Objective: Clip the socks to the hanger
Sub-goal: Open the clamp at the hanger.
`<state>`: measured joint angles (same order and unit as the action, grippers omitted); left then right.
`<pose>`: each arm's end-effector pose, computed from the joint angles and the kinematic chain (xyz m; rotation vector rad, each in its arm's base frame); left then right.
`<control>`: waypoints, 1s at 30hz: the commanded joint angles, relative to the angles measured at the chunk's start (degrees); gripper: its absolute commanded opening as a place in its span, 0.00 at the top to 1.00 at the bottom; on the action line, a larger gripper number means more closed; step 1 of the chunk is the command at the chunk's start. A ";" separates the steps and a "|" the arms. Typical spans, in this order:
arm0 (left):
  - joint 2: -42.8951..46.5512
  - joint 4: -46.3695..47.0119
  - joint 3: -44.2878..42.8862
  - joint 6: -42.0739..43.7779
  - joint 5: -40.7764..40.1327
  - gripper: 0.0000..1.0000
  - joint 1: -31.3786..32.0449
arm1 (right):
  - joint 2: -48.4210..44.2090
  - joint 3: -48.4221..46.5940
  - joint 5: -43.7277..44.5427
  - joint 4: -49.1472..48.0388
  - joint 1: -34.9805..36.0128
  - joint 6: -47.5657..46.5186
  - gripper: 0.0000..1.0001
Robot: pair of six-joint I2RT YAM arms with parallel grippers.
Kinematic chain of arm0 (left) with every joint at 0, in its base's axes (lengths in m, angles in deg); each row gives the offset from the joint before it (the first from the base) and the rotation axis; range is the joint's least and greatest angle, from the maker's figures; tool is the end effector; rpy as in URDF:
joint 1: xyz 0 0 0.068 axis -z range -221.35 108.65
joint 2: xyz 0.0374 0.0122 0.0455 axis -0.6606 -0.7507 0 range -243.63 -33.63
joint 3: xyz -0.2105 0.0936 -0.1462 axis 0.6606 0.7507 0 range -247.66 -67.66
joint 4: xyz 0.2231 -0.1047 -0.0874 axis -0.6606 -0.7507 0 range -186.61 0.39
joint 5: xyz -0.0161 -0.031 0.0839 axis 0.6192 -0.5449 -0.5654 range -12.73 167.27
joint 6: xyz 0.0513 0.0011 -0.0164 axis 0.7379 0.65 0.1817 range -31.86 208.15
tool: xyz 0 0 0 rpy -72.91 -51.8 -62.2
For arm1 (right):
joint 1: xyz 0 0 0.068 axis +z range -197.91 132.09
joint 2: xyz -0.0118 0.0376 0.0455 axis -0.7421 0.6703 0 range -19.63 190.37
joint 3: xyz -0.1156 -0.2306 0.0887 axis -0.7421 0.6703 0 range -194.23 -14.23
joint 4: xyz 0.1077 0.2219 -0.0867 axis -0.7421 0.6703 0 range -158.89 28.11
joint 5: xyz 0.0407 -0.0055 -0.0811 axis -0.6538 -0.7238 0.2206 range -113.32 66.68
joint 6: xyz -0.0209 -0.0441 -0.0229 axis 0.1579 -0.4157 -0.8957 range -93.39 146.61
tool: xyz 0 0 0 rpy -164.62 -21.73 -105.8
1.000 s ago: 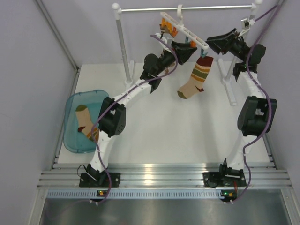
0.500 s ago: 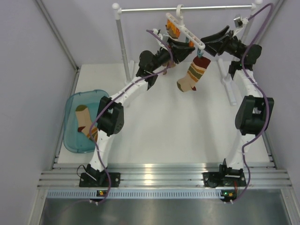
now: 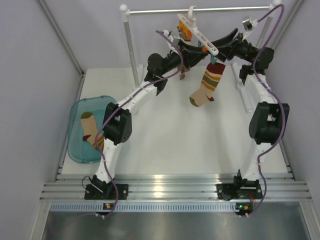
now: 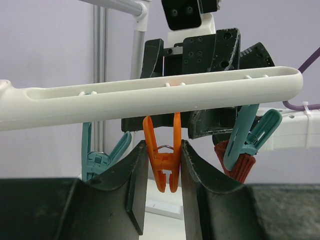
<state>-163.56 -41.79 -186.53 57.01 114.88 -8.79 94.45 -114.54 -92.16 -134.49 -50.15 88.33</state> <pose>0.4294 -0.3000 0.3890 0.6685 0.9583 -1.2971 0.4346 0.0163 0.4227 -0.7238 1.1935 1.2760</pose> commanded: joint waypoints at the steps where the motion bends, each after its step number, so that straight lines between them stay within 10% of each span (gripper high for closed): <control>1: 0.20 3.43 -1.46 -1.65 4.41 0.75 0.23 | 0.26 -4.27 -0.68 -4.01 1.62 -0.72 0.42; 19: -1.38 2.55 -2.60 -1.91 5.55 0.74 0.32 | 3.25 -7.18 -0.60 -4.62 4.09 0.25 0.46; 25: -1.73 2.37 -2.60 -1.74 5.64 0.74 0.32 | 3.52 -7.88 0.19 -4.27 4.17 0.86 0.65; 30: -1.38 1.76 -2.42 -1.04 4.94 0.65 0.23 | 3.34 -8.06 0.55 -3.83 4.52 1.04 1.00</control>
<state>-164.52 -41.18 -187.41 55.26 116.61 -9.40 97.64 -119.68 -93.08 -136.02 -47.13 89.35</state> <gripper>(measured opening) 0.341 0.296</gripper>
